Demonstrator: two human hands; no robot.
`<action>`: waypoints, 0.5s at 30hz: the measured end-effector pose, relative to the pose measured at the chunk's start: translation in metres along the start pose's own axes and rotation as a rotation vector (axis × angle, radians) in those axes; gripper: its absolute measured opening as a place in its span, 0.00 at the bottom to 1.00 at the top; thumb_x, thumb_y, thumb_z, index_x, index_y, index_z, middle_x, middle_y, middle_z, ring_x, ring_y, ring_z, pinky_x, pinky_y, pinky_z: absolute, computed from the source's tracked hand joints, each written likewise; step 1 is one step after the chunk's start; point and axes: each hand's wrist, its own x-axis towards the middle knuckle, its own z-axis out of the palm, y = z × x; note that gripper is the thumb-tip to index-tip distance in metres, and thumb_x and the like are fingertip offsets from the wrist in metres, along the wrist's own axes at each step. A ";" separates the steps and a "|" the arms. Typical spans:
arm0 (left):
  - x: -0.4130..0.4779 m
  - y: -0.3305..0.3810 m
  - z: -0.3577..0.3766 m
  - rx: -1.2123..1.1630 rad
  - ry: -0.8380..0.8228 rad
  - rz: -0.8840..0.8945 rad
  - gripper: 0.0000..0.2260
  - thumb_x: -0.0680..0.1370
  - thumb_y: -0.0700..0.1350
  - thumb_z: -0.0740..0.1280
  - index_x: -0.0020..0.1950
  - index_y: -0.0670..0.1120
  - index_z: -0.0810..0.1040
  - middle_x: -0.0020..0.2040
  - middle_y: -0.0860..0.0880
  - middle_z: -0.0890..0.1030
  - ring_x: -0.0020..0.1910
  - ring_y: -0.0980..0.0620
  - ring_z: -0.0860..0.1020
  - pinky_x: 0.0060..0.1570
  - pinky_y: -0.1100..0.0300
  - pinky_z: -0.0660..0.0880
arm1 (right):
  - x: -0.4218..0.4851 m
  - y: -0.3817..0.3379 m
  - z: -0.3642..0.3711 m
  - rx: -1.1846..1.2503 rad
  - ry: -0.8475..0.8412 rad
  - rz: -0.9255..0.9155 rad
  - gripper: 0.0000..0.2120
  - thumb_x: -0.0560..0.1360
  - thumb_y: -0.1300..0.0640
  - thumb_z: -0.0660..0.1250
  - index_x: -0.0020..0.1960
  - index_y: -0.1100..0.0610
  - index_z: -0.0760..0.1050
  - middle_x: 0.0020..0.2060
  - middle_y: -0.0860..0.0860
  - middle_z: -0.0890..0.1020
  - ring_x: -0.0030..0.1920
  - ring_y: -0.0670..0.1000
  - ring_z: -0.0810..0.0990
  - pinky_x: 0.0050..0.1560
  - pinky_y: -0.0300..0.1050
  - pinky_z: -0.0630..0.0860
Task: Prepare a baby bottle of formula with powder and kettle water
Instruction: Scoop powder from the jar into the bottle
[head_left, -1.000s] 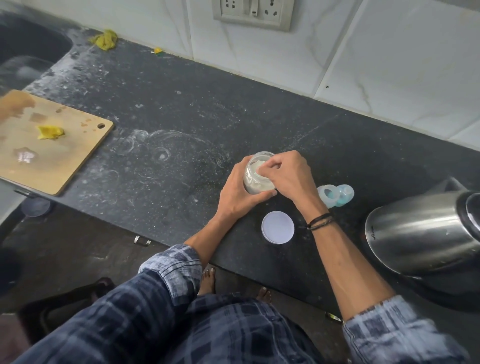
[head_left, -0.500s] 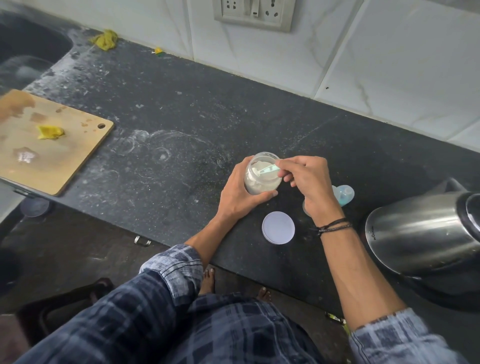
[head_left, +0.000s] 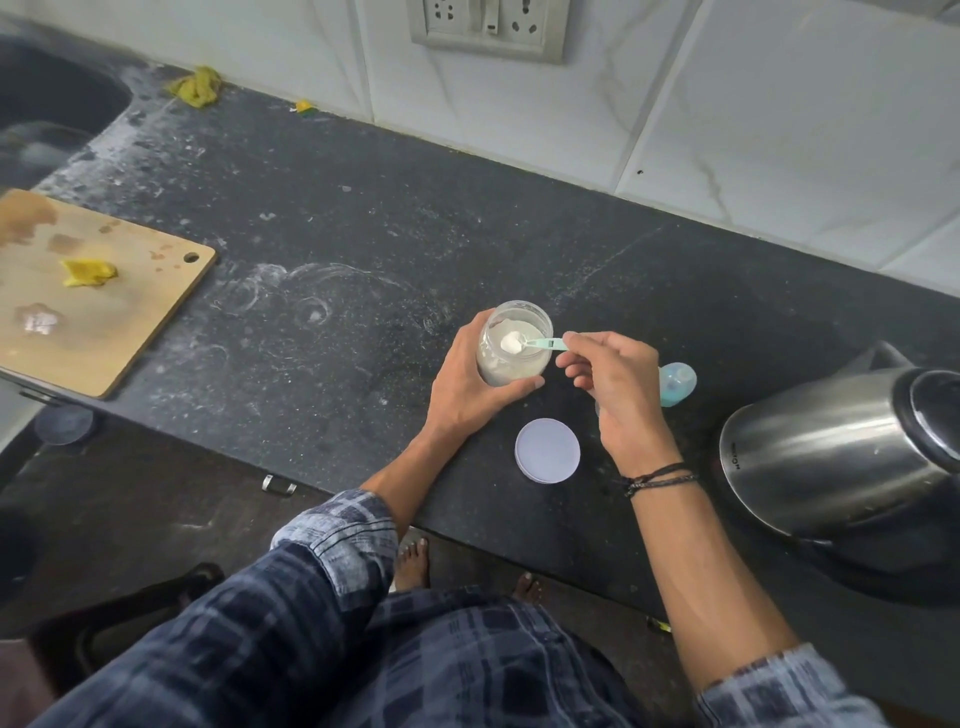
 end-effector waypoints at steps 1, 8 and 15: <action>0.000 0.000 0.000 0.000 0.000 0.001 0.38 0.66 0.59 0.81 0.72 0.62 0.67 0.67 0.63 0.73 0.68 0.61 0.72 0.66 0.51 0.73 | 0.000 0.001 -0.001 0.022 -0.001 0.005 0.03 0.76 0.62 0.73 0.46 0.62 0.83 0.33 0.54 0.85 0.32 0.46 0.81 0.35 0.37 0.76; 0.000 -0.002 0.002 -0.039 -0.008 -0.009 0.40 0.67 0.57 0.82 0.73 0.61 0.66 0.69 0.63 0.72 0.70 0.61 0.70 0.70 0.53 0.71 | -0.002 0.005 -0.002 0.105 0.025 0.021 0.04 0.77 0.63 0.72 0.49 0.65 0.83 0.33 0.55 0.85 0.32 0.46 0.80 0.36 0.37 0.77; -0.002 -0.008 0.004 -0.150 -0.001 -0.035 0.54 0.64 0.56 0.83 0.81 0.51 0.54 0.80 0.56 0.59 0.79 0.60 0.59 0.79 0.52 0.60 | -0.008 -0.006 -0.015 0.242 0.022 0.014 0.03 0.77 0.63 0.72 0.47 0.63 0.83 0.32 0.54 0.85 0.33 0.47 0.80 0.37 0.37 0.77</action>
